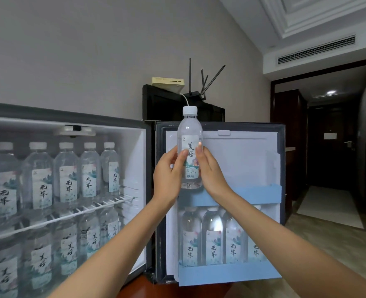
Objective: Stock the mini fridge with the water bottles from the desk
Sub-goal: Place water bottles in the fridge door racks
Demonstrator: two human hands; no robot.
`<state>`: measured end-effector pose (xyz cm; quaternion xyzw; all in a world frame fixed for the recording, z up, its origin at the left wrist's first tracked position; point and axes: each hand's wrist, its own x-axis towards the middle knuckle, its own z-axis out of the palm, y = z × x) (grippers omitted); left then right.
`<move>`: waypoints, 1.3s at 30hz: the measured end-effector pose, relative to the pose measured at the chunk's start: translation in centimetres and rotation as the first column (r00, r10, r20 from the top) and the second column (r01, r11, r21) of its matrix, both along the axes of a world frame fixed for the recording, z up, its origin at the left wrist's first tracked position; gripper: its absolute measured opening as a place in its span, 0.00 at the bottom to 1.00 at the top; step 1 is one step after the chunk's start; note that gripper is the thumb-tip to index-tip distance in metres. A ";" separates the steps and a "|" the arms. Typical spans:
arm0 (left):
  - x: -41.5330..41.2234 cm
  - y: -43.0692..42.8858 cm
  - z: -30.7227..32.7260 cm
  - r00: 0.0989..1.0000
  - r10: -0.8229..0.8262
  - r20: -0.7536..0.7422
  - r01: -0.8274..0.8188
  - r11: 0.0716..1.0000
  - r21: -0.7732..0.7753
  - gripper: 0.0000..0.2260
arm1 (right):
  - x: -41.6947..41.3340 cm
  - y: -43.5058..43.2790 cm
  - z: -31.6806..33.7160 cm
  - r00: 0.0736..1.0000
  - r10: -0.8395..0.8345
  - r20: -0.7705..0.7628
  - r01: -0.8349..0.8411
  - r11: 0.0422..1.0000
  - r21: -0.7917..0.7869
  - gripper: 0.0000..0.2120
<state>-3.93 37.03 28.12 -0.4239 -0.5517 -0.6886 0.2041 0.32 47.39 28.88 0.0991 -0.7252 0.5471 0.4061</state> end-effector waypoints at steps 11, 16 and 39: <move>-1.1 1.6 -0.6 0.980 0.177 -0.086 -0.174 0.984 0.046 0.14 | -1.6 1.6 0.0 0.999 0.037 -0.038 -0.036 0.999 0.031 0.13; -2.3 1.9 -1.5 0.873 0.431 -0.227 -0.460 0.883 -0.094 0.20 | -2.2 2.1 -1.1 0.999 0.039 -0.035 -0.038 0.999 0.031 0.12; -2.0 4.3 -6.3 0.907 0.376 -0.188 -0.381 0.925 0.008 0.29 | -2.5 3.3 -1.2 0.973 -0.157 0.171 0.122 0.972 0.199 0.24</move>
